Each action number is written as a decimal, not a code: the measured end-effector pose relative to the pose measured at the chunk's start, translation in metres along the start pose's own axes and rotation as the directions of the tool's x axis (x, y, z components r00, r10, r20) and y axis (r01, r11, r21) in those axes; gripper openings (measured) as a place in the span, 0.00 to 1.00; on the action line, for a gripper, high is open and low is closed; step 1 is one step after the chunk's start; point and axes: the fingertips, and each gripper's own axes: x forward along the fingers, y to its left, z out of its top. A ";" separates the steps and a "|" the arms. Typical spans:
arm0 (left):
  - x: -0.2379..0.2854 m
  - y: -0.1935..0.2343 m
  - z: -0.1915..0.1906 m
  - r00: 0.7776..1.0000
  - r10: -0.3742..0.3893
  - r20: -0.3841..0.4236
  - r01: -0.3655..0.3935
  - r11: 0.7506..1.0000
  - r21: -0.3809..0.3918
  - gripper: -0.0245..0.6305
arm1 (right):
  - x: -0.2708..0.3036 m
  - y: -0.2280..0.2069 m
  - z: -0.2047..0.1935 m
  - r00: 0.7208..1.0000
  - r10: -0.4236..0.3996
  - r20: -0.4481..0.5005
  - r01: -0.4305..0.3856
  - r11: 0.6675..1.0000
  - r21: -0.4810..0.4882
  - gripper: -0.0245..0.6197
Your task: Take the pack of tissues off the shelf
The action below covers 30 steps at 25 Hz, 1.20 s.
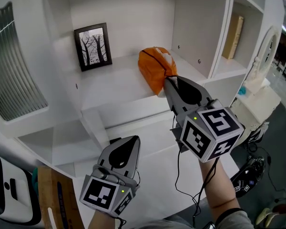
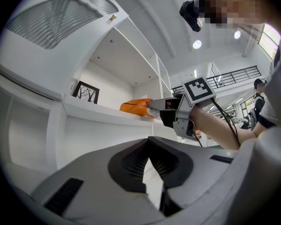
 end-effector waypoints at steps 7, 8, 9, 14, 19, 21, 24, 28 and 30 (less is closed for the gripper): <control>-0.003 0.004 0.000 1.000 0.007 0.001 -0.007 1.000 -0.003 0.08 | -0.002 0.001 0.004 0.999 -0.029 0.027 0.029 0.999 -0.027 0.11; -0.004 0.004 0.000 1.000 0.008 0.001 -0.008 1.000 -0.003 0.08 | -0.003 0.001 0.004 0.999 -0.030 0.030 0.030 0.999 -0.028 0.10; -0.004 0.005 0.000 1.000 0.009 0.002 -0.009 1.000 -0.004 0.08 | -0.003 0.001 0.005 0.999 -0.031 0.033 0.032 0.999 -0.029 0.10; -0.006 0.003 0.000 1.000 0.002 0.007 -0.002 1.000 -0.005 0.08 | -0.010 0.003 0.009 0.998 -0.037 0.053 0.038 0.999 -0.030 0.10; -0.007 0.000 0.000 1.000 -0.014 0.012 0.015 1.000 -0.008 0.08 | -0.018 0.004 0.011 0.997 -0.046 0.061 0.048 0.998 -0.037 0.10; -0.008 -0.002 0.001 1.000 -0.023 0.015 0.023 1.000 -0.008 0.08 | -0.023 0.005 0.012 0.996 -0.049 0.068 0.052 0.998 -0.043 0.10; -0.008 -0.005 0.002 0.999 -0.038 0.022 0.038 0.999 -0.011 0.08 | -0.030 0.007 0.014 0.995 -0.057 0.078 0.061 0.996 -0.058 0.10; -0.009 -0.012 0.001 0.998 -0.063 0.027 0.063 0.998 -0.016 0.08 | -0.042 0.009 0.015 0.993 -0.067 0.093 0.073 0.995 -0.065 0.10; -0.010 -0.015 0.000 0.997 -0.076 0.029 0.077 0.997 -0.019 0.08 | -0.048 0.010 0.016 0.992 -0.075 0.101 0.082 0.994 -0.067 0.10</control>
